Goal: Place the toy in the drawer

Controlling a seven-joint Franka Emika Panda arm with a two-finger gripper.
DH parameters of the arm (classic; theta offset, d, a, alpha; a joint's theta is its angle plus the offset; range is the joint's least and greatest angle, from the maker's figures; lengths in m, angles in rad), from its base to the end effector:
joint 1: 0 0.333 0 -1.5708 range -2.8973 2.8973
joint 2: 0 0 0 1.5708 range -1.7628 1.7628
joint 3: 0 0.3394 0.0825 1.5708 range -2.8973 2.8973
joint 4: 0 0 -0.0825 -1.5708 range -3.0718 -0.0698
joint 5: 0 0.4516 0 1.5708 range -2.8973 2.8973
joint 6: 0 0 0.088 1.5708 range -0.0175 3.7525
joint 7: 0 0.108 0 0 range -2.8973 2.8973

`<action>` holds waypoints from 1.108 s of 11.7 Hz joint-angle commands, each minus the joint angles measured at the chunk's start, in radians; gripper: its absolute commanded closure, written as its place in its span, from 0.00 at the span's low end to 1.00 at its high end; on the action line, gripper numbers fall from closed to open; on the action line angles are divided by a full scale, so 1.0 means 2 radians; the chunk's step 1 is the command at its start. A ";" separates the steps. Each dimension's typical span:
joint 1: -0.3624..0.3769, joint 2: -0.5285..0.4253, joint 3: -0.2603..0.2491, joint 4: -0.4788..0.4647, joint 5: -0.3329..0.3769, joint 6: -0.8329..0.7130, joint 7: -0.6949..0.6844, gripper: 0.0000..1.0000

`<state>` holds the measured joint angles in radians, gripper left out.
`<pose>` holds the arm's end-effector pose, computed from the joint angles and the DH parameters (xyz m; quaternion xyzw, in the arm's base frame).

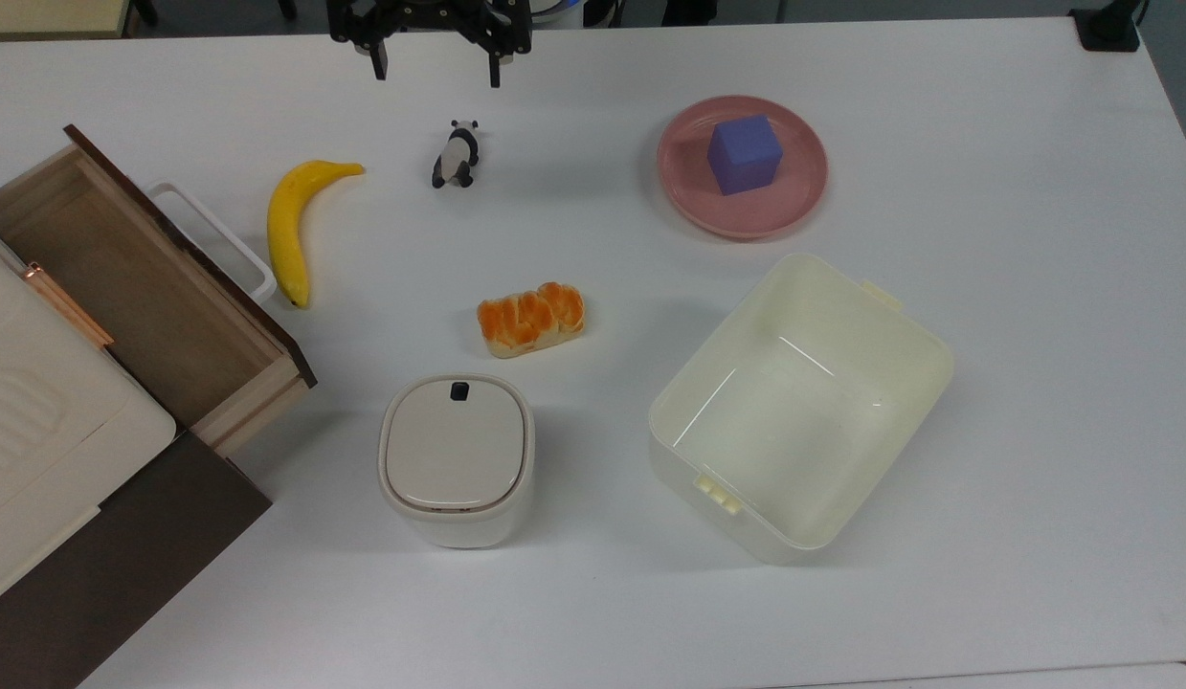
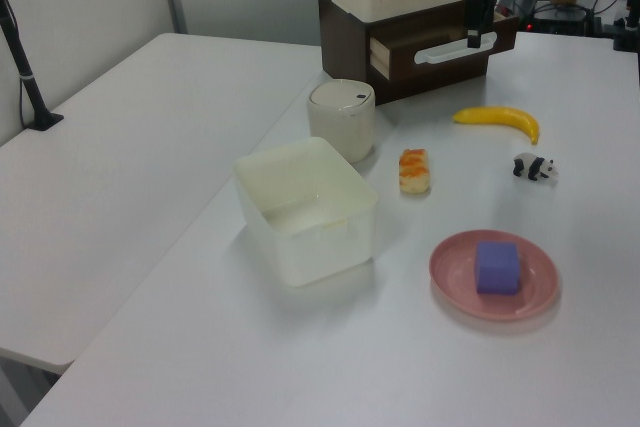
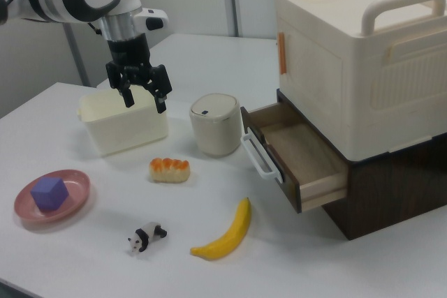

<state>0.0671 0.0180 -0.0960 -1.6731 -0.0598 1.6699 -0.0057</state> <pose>0.6321 -0.0237 0.5890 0.9994 -0.0083 -0.0111 0.0304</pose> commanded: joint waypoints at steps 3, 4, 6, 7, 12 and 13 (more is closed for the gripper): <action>-0.026 0.005 -0.008 0.009 0.012 0.008 0.001 0.00; -0.035 0.005 -0.008 0.010 0.012 0.008 0.001 0.00; -0.058 0.005 -0.008 0.009 0.012 0.008 -0.002 0.00; -0.063 0.005 -0.008 0.008 0.013 0.009 -0.010 0.00; -0.103 -0.007 -0.008 -0.083 0.013 0.009 -0.039 0.00; -0.109 -0.010 -0.008 -0.106 0.014 0.010 -0.036 0.00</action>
<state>-0.1405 0.0241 -0.1099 -1.7706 -0.0583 1.6741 -0.0681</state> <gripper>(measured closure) 0.000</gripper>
